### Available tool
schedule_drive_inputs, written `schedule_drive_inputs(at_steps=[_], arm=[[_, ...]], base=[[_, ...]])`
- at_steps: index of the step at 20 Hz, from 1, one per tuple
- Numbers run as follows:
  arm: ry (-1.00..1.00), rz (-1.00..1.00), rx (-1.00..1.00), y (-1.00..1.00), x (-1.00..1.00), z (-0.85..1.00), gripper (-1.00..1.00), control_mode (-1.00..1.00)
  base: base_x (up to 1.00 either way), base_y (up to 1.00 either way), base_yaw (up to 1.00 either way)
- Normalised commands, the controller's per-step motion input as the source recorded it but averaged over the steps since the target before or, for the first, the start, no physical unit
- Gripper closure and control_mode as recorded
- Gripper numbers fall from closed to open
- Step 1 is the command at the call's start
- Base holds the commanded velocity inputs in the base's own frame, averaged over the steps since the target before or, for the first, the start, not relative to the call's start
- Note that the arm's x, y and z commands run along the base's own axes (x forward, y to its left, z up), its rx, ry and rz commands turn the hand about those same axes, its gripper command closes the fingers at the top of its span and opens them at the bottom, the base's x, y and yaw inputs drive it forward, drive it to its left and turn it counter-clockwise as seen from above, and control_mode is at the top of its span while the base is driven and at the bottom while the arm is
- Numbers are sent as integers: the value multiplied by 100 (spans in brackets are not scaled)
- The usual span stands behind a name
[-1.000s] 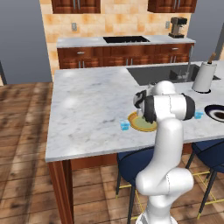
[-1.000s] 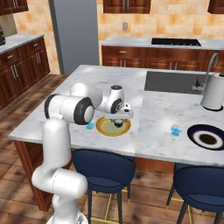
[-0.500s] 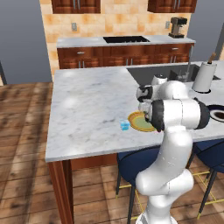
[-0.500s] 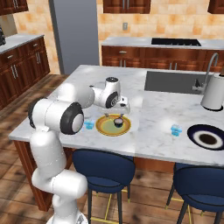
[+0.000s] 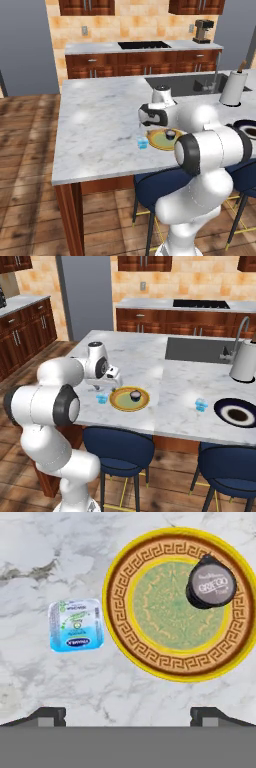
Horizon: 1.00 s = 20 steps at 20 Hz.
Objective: Place two yogurt containers on each plate.
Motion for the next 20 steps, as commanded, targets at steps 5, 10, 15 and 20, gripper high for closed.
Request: schedule_drive_inputs(at_steps=[5,10,15,20], arm=[[9,-30,7,53,0,-1,-100,-100],[1,1,16,-23,28,-26,-100,-100],[1,24,5,3,54,-15,-100,-100],[9,3,-19,23,41,0,-100,-100]], base=[[0,0,0],[0,0,0],[0,0,0],[0,0,0]])
